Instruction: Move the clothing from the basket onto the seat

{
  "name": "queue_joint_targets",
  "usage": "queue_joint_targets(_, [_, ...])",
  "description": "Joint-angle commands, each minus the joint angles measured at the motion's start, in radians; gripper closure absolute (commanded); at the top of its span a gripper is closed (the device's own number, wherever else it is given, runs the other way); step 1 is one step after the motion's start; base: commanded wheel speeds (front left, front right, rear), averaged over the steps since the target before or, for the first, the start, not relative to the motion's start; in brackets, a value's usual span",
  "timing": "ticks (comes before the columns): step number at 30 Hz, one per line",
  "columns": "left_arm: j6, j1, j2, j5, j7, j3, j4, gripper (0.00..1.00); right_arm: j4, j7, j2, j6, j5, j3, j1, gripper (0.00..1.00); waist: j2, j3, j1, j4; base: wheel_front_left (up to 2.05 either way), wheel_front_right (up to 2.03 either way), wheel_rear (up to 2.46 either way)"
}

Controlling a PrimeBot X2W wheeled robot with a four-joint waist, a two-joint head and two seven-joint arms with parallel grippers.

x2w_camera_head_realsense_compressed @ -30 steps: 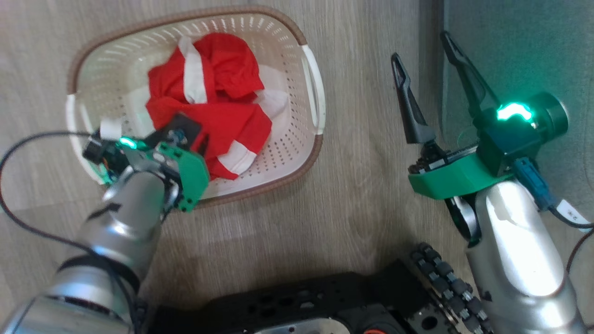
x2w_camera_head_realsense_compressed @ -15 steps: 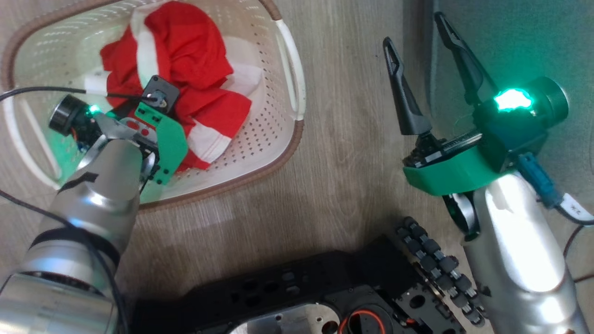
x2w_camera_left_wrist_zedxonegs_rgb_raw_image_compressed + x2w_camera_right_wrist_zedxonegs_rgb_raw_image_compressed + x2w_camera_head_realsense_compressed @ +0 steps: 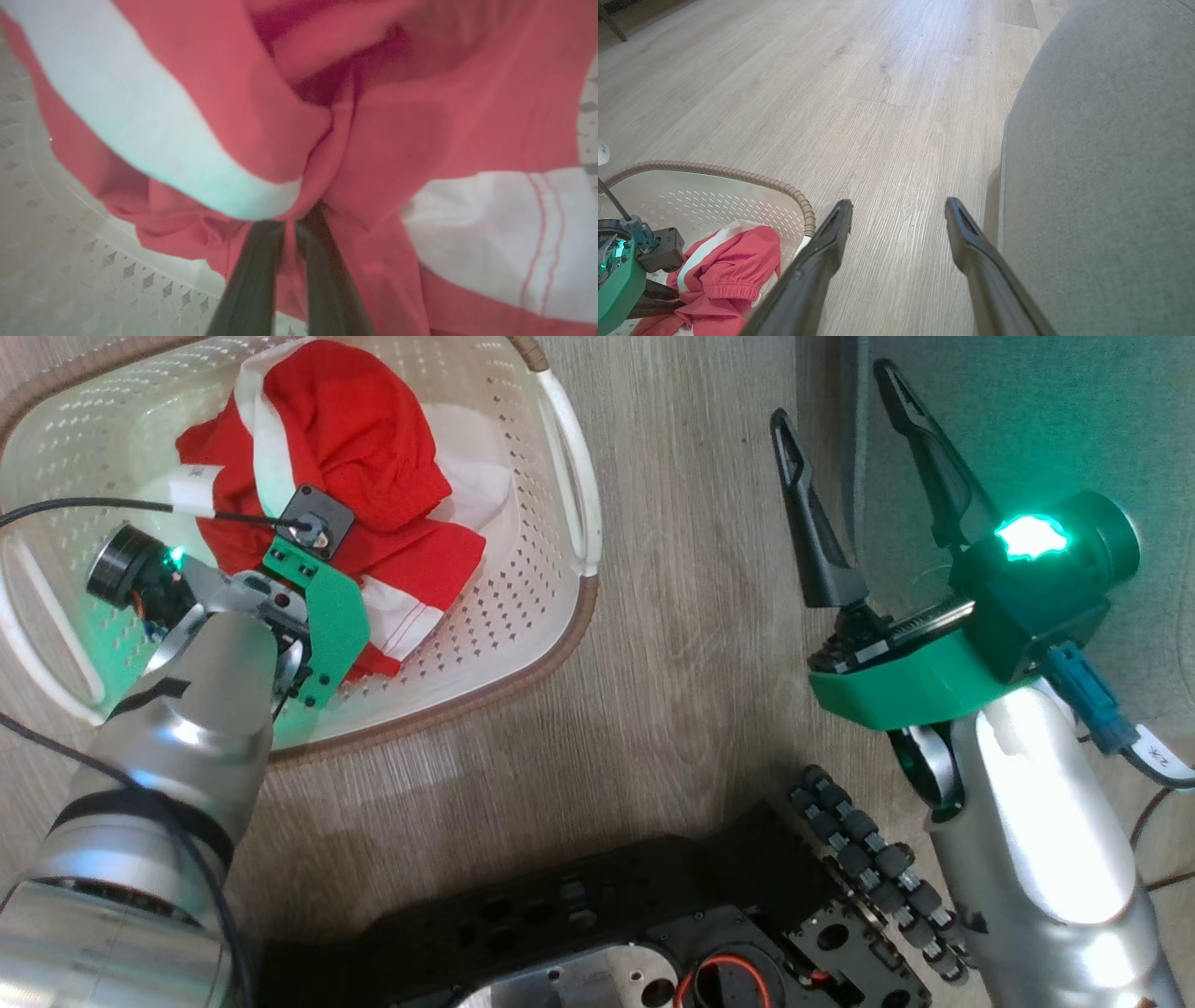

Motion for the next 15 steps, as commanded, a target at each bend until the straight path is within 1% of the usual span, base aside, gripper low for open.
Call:
queue_joint_targets(1, [-0.003, 0.038, 0.029, -0.011, 0.001, 0.017, -0.002, 1.0, -0.025, -0.006, 0.007, 0.0, 0.001, 0.025, 0.032, 0.0, 0.0, -0.005, 0.0, -0.001, 0.0, 0.0, 0.0])
queue_joint_targets(4, [-0.006, 0.042, 0.029, -0.019, -0.007, 0.016, -0.002, 1.0, -0.02, -0.006, 0.007, 0.0, 0.003, 0.026, 0.02, 0.0, 0.0, -0.018, 0.0, -0.001, 0.0, 0.0, 0.0])
queue_joint_targets(9, [-0.014, 0.066, 0.014, -0.043, -0.024, 0.02, -0.002, 1.0, 0.001, -0.006, 0.007, 0.0, -0.002, 0.021, 0.011, 0.0, 0.0, -0.074, 0.0, 0.014, 0.0, 0.0, 0.0])
queue_joint_targets(15, [-0.017, 0.107, -0.005, -0.074, -0.053, 0.028, -0.002, 1.0, 0.03, -0.006, 0.007, 0.0, 0.003, 0.009, 0.011, 0.0, 0.0, -0.179, 0.0, 0.038, 0.0, 0.0, 0.0])
